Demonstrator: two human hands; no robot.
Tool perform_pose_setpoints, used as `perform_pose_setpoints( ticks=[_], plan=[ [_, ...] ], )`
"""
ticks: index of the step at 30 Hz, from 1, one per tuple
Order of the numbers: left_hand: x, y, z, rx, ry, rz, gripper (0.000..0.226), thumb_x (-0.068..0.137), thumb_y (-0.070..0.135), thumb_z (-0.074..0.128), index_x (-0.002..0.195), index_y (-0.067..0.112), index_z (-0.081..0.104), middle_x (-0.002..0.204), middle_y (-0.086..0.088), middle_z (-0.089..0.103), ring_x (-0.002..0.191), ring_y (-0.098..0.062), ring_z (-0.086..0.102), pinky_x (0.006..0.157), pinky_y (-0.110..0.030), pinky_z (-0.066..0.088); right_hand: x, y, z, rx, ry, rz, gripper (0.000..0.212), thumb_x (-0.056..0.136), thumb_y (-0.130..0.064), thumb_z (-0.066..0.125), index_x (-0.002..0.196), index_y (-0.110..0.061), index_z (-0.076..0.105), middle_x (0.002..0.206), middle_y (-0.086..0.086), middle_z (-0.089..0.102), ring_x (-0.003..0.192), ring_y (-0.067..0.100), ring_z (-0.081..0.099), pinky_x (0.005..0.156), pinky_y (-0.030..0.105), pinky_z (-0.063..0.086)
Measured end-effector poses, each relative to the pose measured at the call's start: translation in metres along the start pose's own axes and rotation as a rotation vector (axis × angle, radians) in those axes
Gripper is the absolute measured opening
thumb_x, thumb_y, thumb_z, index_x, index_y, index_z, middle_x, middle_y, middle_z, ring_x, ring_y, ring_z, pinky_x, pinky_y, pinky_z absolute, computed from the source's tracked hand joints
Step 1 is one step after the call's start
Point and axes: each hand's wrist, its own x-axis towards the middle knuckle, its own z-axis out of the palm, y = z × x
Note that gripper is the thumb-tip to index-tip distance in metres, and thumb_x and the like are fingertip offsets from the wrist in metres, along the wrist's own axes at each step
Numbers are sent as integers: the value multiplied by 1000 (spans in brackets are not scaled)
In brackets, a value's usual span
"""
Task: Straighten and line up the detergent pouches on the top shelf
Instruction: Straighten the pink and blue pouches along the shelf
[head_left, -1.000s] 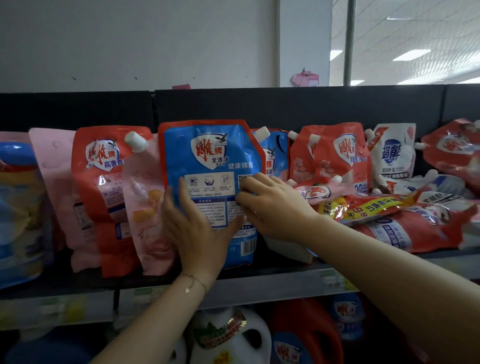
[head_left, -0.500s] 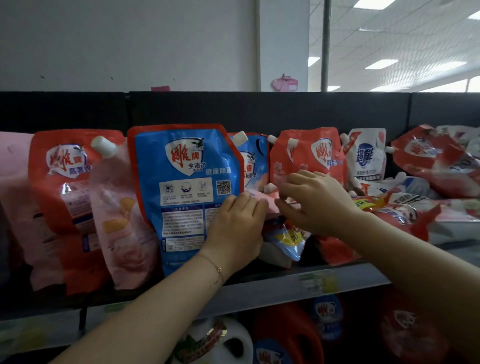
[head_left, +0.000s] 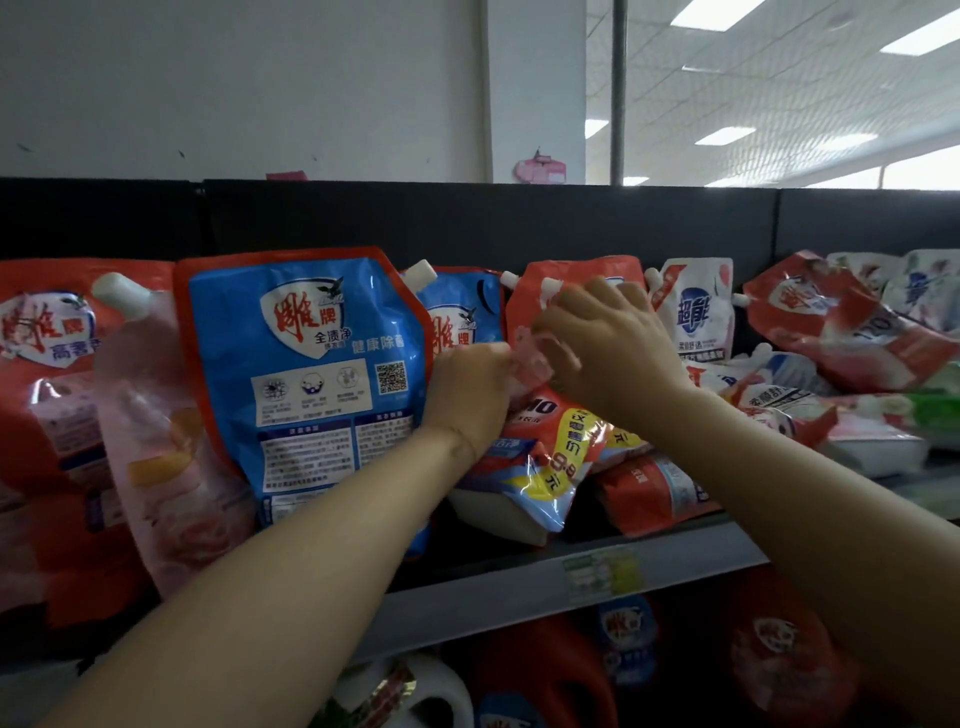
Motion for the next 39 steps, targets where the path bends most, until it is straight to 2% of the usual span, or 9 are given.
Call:
perform_pose_setpoints(
  ticks=[3,6,9,15,21,28,32,37,39],
  plan=[
    [14,-3,-4,-161,101,-225,23,97,11,46,85,5,65,79,-5,63,74,-19,59,64,-26,42,-12,6,-4,26,95,41,24,83,-21,60,105,-13,64,112,9,60,104,28,53,88,45,42],
    [35,-10,-9,-261,180,-500,19,96,11,49,88,4,65,90,-11,67,83,-25,64,65,-29,45,-35,8,-5,114,60,-1,20,87,-23,52,94,-10,65,94,6,63,83,24,60,72,39,52],
    [53,-12,-9,-295,190,-678,20,97,11,48,100,0,65,103,-17,66,97,-31,63,71,-30,46,-51,8,-2,154,-184,212,23,92,-30,47,87,-13,61,78,-2,60,67,21,60,57,36,52],
    [76,-10,-10,-434,252,-890,26,99,12,45,118,-2,57,120,-17,61,113,-30,59,95,-38,50,-30,36,18,213,-786,882,40,94,-49,46,84,-11,45,74,2,46,78,24,52,66,31,45],
    [76,-12,-10,-468,180,-862,26,98,18,50,115,1,59,114,-14,64,107,-29,63,90,-41,53,-21,41,55,488,-759,1135,58,84,-48,62,123,-6,48,92,4,57,75,19,55,50,25,38],
    [60,-3,-21,-304,35,-653,35,101,31,43,106,0,60,96,-8,61,86,-23,60,67,-28,44,-15,62,48,342,-868,1098,36,84,-46,66,78,-12,55,73,2,62,67,16,61,73,33,55],
    [58,-1,-20,-283,-40,-600,35,100,33,43,109,4,61,104,-12,66,91,-25,63,70,-31,49,-15,61,54,356,-868,1013,33,80,-40,74,90,-10,65,77,2,64,63,14,60,58,24,50],
    [56,5,-17,-259,-138,-511,35,101,34,43,111,7,61,107,-10,65,90,-22,59,70,-29,43,-13,55,70,216,-913,1005,100,64,-67,72,138,-8,42,129,14,51,118,32,50,97,43,46],
    [55,5,-15,-254,-155,-488,34,101,35,42,110,8,61,104,-9,65,84,-18,55,68,-28,42,-15,56,72,240,-985,992,104,66,-73,66,143,-10,36,129,14,48,124,33,44,99,42,40]
  ],
)
